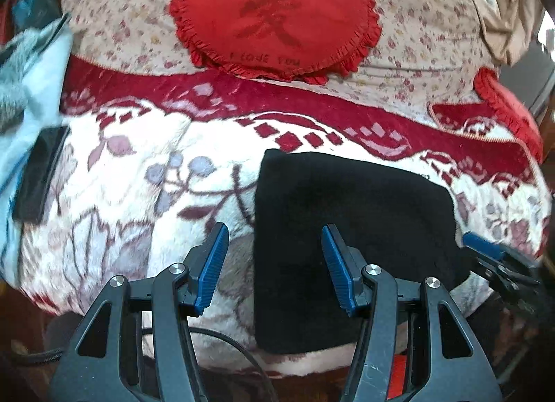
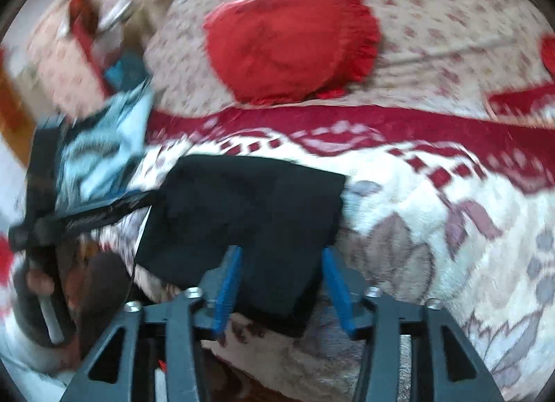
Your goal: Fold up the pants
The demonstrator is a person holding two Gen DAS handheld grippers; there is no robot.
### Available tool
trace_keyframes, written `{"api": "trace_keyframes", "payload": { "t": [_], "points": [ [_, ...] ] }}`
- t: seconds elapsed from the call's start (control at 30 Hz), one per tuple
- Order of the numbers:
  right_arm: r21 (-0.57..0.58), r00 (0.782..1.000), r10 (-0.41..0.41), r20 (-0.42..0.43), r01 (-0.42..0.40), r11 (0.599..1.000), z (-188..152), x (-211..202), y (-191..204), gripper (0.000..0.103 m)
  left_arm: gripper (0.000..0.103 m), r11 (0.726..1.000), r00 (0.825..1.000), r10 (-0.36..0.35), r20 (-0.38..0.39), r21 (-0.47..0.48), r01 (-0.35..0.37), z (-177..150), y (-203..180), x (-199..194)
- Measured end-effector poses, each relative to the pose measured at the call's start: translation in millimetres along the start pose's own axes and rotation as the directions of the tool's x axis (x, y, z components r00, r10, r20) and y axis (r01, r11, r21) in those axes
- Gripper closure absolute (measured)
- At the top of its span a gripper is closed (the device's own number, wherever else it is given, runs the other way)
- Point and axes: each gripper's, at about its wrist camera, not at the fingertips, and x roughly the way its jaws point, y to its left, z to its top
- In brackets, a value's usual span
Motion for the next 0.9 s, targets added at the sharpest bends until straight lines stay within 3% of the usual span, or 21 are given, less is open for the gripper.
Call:
{"api": "trace_keyframes", "payload": {
  "t": [0.1, 0.2, 0.27, 0.33, 0.57, 0.67, 0.73, 0.9],
  "points": [
    [0.122, 0.999, 0.007, -0.039, -0.002, 0.992, -3, 10, -24, 0.054, 0.048, 0.995, 0.998, -0.066, -0.018, -0.075, 0.064, -6, 15, 5],
    [0.206, 0.996, 0.078, -0.035, -0.069, 0.976, -6, 19, -39, 0.051, 0.048, 0.986, 0.992, -0.122, -0.025, -0.121, 0.118, -11, 23, 12],
    [0.230, 0.992, 0.121, -0.024, -0.112, 0.967, -6, 22, -42, 0.049, 0.039, 0.969, 0.981, -0.187, -0.040, -0.170, 0.178, -15, 28, 20],
    [0.227, 0.988, 0.153, -0.024, -0.144, 0.963, -2, 29, -42, 0.047, 0.038, 0.959, 0.974, -0.220, -0.049, -0.195, 0.207, -17, 28, 26],
    [0.257, 0.968, 0.251, -0.001, -0.243, 0.936, -2, 56, -38, 0.045, 0.034, 0.953, 0.967, -0.247, -0.057, -0.195, 0.232, -19, 16, 42],
    [0.225, 0.971, 0.239, 0.004, -0.234, 0.946, -1, 54, -33, 0.052, 0.041, 0.964, 0.971, -0.231, -0.057, -0.151, 0.220, -17, 6, 40],
    [0.190, 0.976, 0.219, 0.010, -0.217, 0.957, 3, 49, -26, 0.060, 0.051, 0.973, 0.976, -0.210, -0.049, -0.113, 0.203, -13, -2, 36],
    [0.128, 0.978, 0.199, 0.056, -0.205, 0.970, 26, 34, -16, 0.063, 0.058, 0.976, 0.977, -0.213, -0.006, -0.051, 0.213, 11, -12, 22]
  ]
}}
